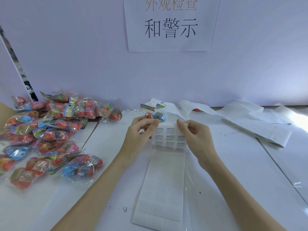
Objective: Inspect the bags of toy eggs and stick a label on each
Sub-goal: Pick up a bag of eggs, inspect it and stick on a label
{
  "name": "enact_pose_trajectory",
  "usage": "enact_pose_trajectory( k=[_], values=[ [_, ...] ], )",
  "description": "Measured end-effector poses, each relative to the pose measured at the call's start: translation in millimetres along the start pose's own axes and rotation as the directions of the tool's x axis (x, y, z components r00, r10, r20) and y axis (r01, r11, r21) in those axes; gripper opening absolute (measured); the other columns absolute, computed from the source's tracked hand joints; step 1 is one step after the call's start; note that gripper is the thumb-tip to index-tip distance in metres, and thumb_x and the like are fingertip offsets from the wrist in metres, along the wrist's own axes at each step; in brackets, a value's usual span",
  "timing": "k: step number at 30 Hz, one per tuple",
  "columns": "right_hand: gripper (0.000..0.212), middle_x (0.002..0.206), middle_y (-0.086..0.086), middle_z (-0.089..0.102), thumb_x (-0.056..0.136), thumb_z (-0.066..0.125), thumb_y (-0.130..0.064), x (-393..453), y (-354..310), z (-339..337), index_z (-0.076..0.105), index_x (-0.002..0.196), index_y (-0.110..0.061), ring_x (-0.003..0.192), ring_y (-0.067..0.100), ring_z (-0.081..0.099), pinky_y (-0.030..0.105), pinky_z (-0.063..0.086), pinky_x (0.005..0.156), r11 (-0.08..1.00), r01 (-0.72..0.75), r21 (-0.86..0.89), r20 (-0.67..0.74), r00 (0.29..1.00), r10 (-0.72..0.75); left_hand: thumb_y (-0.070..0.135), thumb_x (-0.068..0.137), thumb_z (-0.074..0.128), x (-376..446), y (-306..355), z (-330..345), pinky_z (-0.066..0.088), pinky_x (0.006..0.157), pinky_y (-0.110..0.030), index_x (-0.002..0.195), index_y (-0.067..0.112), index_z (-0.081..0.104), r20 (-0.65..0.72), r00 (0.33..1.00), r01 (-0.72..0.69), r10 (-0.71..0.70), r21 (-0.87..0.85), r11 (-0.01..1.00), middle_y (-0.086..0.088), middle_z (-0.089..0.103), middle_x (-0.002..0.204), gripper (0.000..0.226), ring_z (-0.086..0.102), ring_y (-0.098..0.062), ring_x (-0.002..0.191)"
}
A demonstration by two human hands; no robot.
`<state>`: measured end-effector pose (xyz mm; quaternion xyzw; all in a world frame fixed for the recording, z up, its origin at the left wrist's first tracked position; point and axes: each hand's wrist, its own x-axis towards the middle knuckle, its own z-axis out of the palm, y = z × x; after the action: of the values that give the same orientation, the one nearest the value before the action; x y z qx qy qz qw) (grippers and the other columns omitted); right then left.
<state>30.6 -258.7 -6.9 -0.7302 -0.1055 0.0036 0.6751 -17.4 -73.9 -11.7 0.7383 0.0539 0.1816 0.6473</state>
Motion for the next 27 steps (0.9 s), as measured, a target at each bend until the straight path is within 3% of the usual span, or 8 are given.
enact_pose_trajectory(
  k=[4,7,9,13,16,19,21,27],
  values=[
    [0.029,0.076,-0.004,0.072,0.101,0.066,-0.036,-0.8,0.3,1.1,0.07,0.081,-0.015,0.068,0.008,0.061,0.015,0.045,0.059,1.0,0.011,-0.021,0.024,1.0,-0.01,0.017,0.095,0.074,2.2,-3.5,-0.1,0.051,0.075,-0.016,0.093,0.005,0.078,-0.013,1.0,-0.023,0.024,0.045,0.999,-0.004,0.056,0.117,0.013,0.058,0.003,0.083],
    [0.008,0.093,-0.007,0.075,0.1,0.068,-0.029,-2.6,-2.0,3.5,0.073,0.098,-0.023,0.074,0.007,0.065,0.017,0.049,0.064,0.997,0.072,-0.03,0.062,0.996,-0.07,0.019,0.097,0.072,3.6,-4.6,0.5,0.051,0.068,-0.017,0.083,0.006,0.075,-0.046,0.999,-0.022,0.024,0.058,0.998,-0.003,0.057,0.111,0.019,0.057,-0.005,0.081],
    [0.006,0.094,-0.011,0.076,0.099,0.07,-0.025,-3.1,-2.7,4.1,0.074,0.095,-0.024,0.077,0.011,0.066,0.017,0.049,0.066,0.992,0.117,-0.055,0.09,0.99,-0.112,0.024,0.098,0.071,4.2,-4.5,0.0,0.049,0.067,-0.016,0.072,0.01,0.071,-0.059,0.998,-0.005,0.007,0.038,0.999,-0.001,0.06,0.11,0.029,0.059,-0.009,0.086],
    [0.014,0.084,0.0,0.077,0.097,0.072,-0.025,-2.1,-0.3,5.0,0.075,0.084,-0.021,0.088,0.034,0.069,0.04,0.055,0.076,0.984,0.13,-0.118,0.082,0.989,-0.121,0.035,0.1,0.067,5.0,-6.1,1.7,0.048,0.086,-0.026,0.081,0.001,0.076,-0.07,0.995,0.067,-0.069,-0.038,0.997,0.003,0.068,0.117,0.04,0.065,-0.01,0.101],
    [0.017,0.082,0.004,0.077,0.099,0.07,-0.027,-1.8,1.5,5.6,0.075,0.083,-0.022,0.086,0.037,0.069,0.047,0.055,0.078,0.981,0.135,-0.143,0.065,0.99,-0.127,0.039,0.099,0.067,4.9,-7.2,2.1,0.047,0.09,-0.029,0.083,-0.004,0.074,-0.061,0.997,0.041,-0.041,0.011,0.999,0.004,0.067,0.117,0.047,0.065,-0.005,0.105],
    [0.02,0.08,0.006,0.075,0.101,0.068,-0.029,-0.9,2.8,3.8,0.075,0.083,-0.022,0.083,0.037,0.068,0.047,0.055,0.075,0.978,0.138,-0.154,0.055,0.99,-0.131,0.048,0.09,0.069,1.8,-3.8,2.5,0.05,0.086,-0.019,0.086,0.009,0.078,-0.039,0.999,-0.001,0.003,0.053,0.999,0.005,0.06,0.122,0.04,0.061,0.01,0.095],
    [0.022,0.078,0.005,0.075,0.101,0.067,-0.029,-0.6,4.6,3.2,0.075,0.082,-0.022,0.08,0.036,0.066,0.044,0.054,0.072,0.974,0.148,-0.171,0.066,0.988,-0.139,0.038,0.092,0.072,1.2,-3.1,3.4,0.047,0.083,-0.01,0.088,0.016,0.079,-0.014,1.0,-0.016,0.017,0.052,0.999,0.003,0.059,0.122,0.023,0.06,0.011,0.09],
    [0.01,0.089,-0.011,0.074,0.099,0.069,-0.023,-2.5,5.3,7.1,0.074,0.094,-0.03,0.079,0.012,0.064,0.021,0.049,0.069,0.971,0.175,-0.16,0.113,0.981,-0.158,0.015,0.098,0.071,1.6,-2.7,4.1,0.044,0.079,-0.009,0.072,0.002,0.065,-0.015,1.0,0.017,-0.016,0.041,0.999,-0.004,0.062,0.117,0.03,0.062,0.001,0.1]
  ],
)
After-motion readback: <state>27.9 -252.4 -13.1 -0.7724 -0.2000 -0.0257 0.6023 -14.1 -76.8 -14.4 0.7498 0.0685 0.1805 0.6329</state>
